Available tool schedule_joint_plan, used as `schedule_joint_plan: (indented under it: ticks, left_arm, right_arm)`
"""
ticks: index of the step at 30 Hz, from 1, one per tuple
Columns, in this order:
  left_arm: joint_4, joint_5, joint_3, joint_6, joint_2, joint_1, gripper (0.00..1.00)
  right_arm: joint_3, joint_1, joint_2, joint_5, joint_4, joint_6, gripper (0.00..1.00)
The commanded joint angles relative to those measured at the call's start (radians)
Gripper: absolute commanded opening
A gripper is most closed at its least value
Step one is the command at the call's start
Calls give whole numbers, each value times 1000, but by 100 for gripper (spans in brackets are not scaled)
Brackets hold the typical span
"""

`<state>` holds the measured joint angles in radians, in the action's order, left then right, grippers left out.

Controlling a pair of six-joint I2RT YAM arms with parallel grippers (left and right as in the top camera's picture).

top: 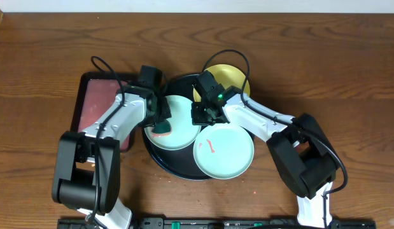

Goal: Clean dirty plates on tray and stack at the side
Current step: 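Scrub the left green plate with the sponge in the left gripper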

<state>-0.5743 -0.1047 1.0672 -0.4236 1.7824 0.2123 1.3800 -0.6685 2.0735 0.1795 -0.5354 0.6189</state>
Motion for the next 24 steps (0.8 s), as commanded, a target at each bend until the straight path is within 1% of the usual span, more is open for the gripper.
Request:
schedule_joint_plan:
  ticks: [1, 3, 4, 5, 7, 10, 15, 17, 20, 24]
  left_arm:
    - [-18, -144, 0, 38, 27, 27, 7]
    - [-19, -299, 5, 144, 27, 26, 7]
    - [-20, -354, 6, 180, 27, 23, 7]
    - [-22, -380, 7, 191, 26, 20, 7]
    - [-21, -365, 8, 190, 26, 12, 7]
    - [-22, -212, 8, 112, 26, -4, 8]
    - [-22, 190, 8, -70, 26, -14, 7]
    - [-23, 249, 8, -84, 26, -14, 7]
    - [-44, 214, 8, -71, 26, -10, 8]
    - [-115, 28, 8, 17, 26, 5, 7]
  right_arm:
    - [8, 4, 36, -10, -3, -14, 1]
    - [8, 4, 36, -10, -3, -14, 1]
    - [8, 4, 36, -10, -3, -14, 1]
    - [8, 4, 36, -10, -3, -14, 1]
    - [8, 4, 36, -10, -3, -14, 1]
    - [8, 4, 36, -10, -3, -14, 1]
    - [8, 4, 36, -10, -3, -14, 1]
    - [8, 4, 36, -10, -3, -14, 1]
    - [8, 4, 36, -10, -3, -14, 1]
    - [8, 4, 36, -10, -3, -14, 1]
